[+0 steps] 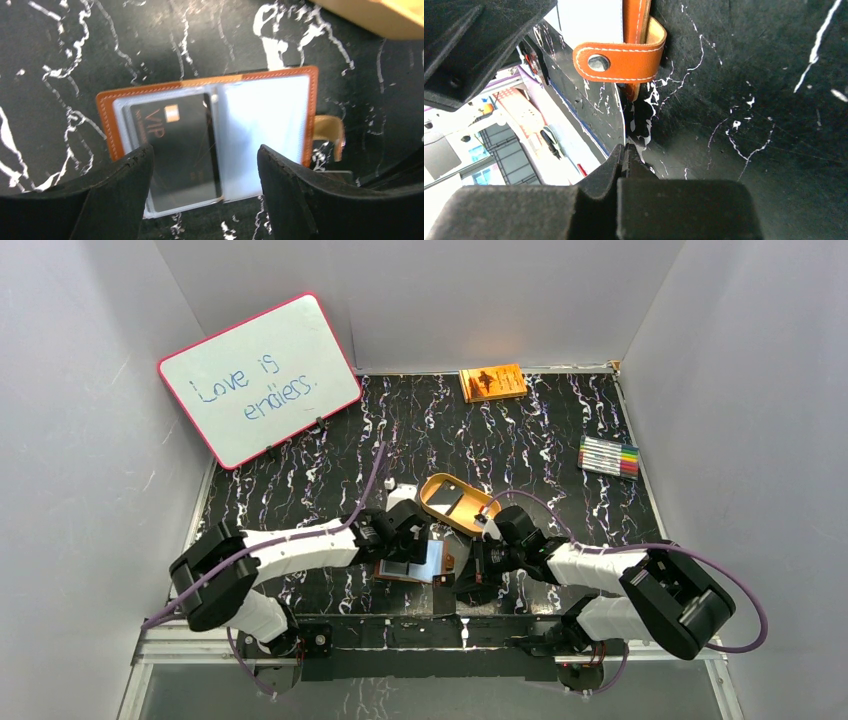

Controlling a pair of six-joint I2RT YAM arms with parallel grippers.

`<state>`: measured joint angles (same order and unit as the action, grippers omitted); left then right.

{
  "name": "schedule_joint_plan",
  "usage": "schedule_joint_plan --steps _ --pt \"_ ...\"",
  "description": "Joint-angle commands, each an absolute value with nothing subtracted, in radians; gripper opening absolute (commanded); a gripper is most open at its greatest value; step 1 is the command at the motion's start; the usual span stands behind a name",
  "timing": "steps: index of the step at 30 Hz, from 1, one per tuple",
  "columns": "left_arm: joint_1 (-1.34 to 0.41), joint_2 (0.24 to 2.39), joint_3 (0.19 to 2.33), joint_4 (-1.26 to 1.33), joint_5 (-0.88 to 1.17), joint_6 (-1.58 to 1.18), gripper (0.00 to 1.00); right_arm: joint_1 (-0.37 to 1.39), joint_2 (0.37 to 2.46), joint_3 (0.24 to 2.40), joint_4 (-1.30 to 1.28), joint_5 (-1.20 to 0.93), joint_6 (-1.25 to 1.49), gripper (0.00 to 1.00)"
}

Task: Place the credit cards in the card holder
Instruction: Turn over the card slot in the card holder.

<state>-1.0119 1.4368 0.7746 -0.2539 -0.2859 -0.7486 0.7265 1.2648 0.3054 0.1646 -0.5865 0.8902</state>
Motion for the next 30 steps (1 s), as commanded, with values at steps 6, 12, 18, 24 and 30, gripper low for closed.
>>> schedule_joint_plan --steps 6,12,18,24,30 --pt "-1.013 1.583 0.839 -0.271 -0.224 -0.713 0.7 0.724 1.285 0.344 0.208 -0.604 0.892 0.0" --pt "-1.012 1.621 0.839 -0.285 -0.224 -0.706 0.61 0.723 1.283 0.344 0.207 -0.605 0.893 0.0" --pt "-1.012 1.678 0.844 -0.308 -0.225 -0.683 0.45 0.723 1.255 0.362 0.168 -0.594 0.877 0.0" --pt "-1.013 1.723 0.838 -0.307 -0.223 -0.685 0.27 0.723 1.245 0.371 0.159 -0.598 0.871 0.0" --pt "-1.012 1.726 0.823 -0.308 -0.242 -0.696 0.16 0.722 1.2 0.384 0.108 -0.574 0.858 0.0"
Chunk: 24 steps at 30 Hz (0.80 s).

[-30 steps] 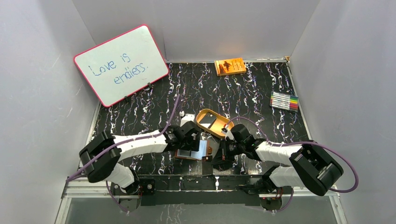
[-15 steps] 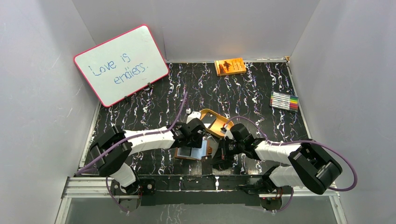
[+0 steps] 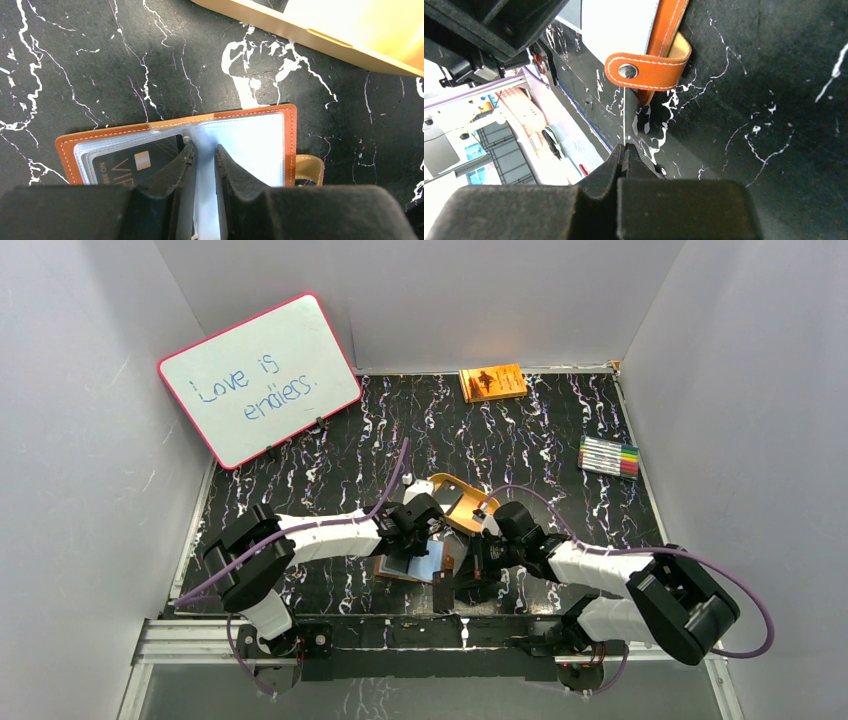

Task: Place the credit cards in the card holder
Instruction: Turn over the card slot in the card holder.

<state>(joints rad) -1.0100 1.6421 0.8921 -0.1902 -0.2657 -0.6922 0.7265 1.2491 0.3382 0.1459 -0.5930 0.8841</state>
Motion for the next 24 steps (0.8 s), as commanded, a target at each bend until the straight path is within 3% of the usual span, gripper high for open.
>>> schedule_joint_plan --steps 1,10,24 --pt "-1.012 1.726 0.82 -0.31 -0.247 -0.696 0.14 0.722 1.185 0.387 0.086 -0.56 0.854 0.0" --pt "-1.012 1.731 0.806 -0.313 -0.265 -0.715 0.04 0.698 1.134 0.374 0.084 -0.542 0.874 0.0" --pt "-1.012 1.718 0.795 -0.314 -0.275 -0.723 0.02 0.681 1.27 0.37 0.198 -0.609 0.866 0.0"
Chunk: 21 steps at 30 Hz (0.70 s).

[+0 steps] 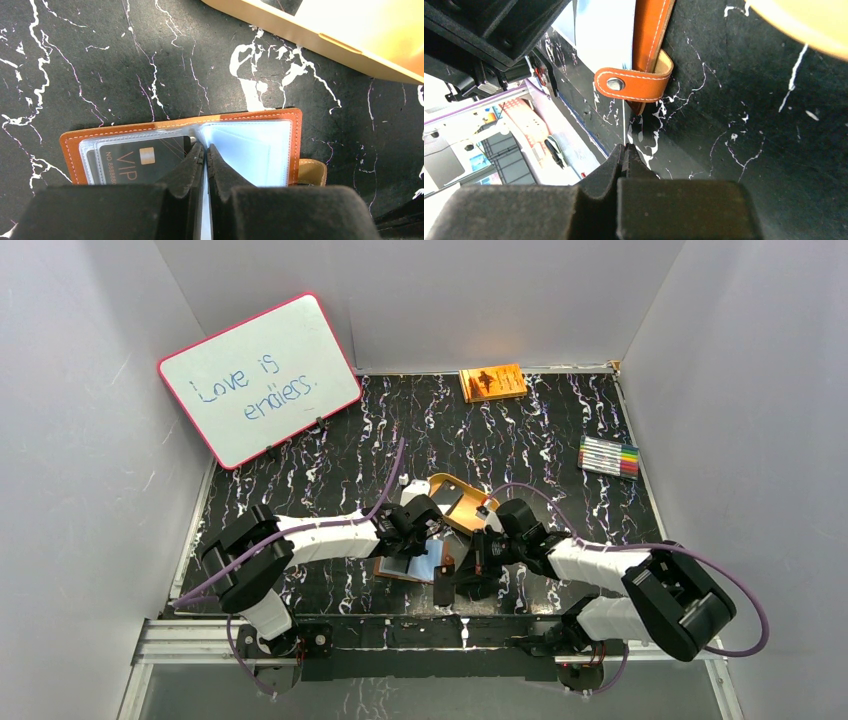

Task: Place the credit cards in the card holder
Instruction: Turn over the card slot in the card holder.

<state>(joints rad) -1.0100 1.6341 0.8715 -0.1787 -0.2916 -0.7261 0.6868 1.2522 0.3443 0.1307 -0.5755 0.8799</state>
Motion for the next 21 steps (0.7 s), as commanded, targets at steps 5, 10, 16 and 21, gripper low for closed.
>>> schedule_joint_plan --steps 5,10,16,21 --pt "-1.012 1.71 0.814 -0.321 -0.273 -0.73 0.04 0.681 1.321 0.39 0.226 -0.627 0.855 0.0" --pt "-1.012 1.682 0.87 -0.349 -0.273 -0.722 0.19 0.681 1.382 0.422 0.27 -0.656 0.852 0.0" --pt "-1.012 1.654 0.935 -0.394 -0.306 -0.707 0.36 0.682 1.424 0.46 0.286 -0.668 0.847 0.0" --pt "-1.013 1.604 0.974 -0.429 -0.316 -0.703 0.47 0.682 1.431 0.472 0.289 -0.667 0.849 0.0"
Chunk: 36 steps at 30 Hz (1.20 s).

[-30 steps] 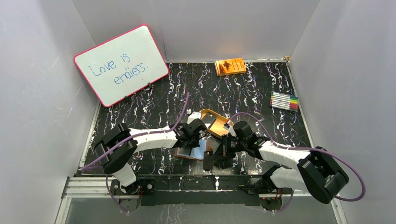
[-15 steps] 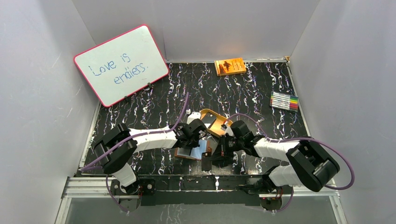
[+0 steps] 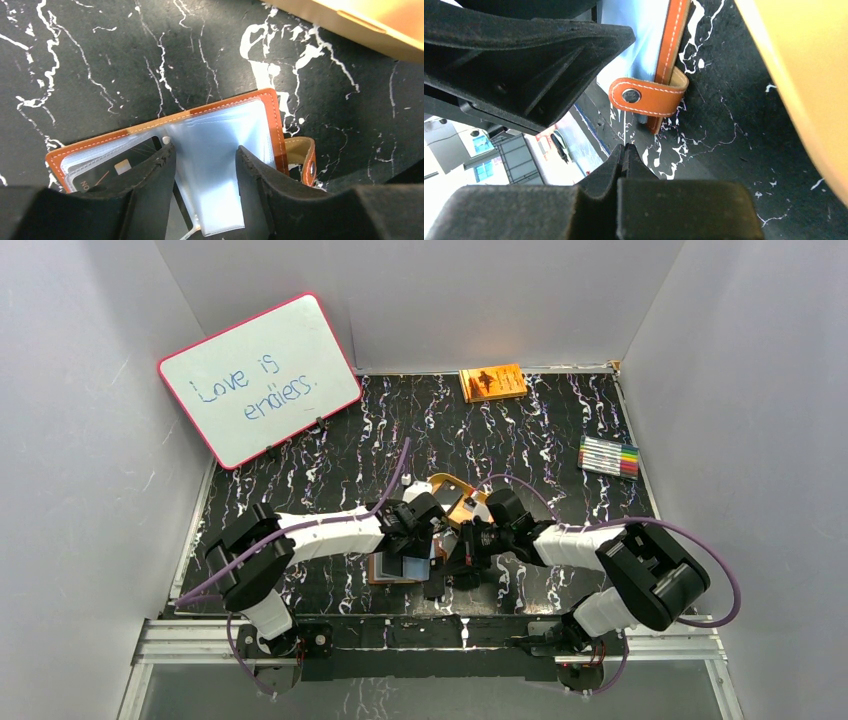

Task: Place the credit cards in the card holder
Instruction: Turn over the card slot in the card holder.

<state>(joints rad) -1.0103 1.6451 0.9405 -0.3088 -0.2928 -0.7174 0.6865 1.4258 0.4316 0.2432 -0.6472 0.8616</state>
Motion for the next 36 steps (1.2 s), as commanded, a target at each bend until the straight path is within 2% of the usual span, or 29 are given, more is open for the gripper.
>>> schedule_joint_plan --steps 1,7,13,19,24,36 --pt "-1.013 1.59 0.984 -0.44 -0.322 -0.7 0.49 0.682 1.433 0.473 0.29 -0.667 0.851 0.0" --pt "-1.006 1.478 1.012 -0.504 -0.346 -0.71 0.57 0.681 1.437 0.492 0.288 -0.671 0.858 0.0" --pt "-0.997 1.33 0.923 -0.513 -0.394 -0.771 0.61 0.683 1.455 0.532 0.279 -0.679 0.856 0.0" --pt "-0.987 1.181 0.758 -0.527 -0.502 -0.906 0.59 0.706 1.482 0.596 0.265 -0.673 0.851 0.0" --pt "-0.978 1.061 0.663 -0.495 -0.508 -0.97 0.58 0.74 1.547 0.659 0.256 -0.671 0.848 0.0" --pt "-0.973 0.966 0.622 -0.442 -0.51 -0.981 0.6 0.799 1.712 0.781 0.287 -0.676 0.858 0.0"
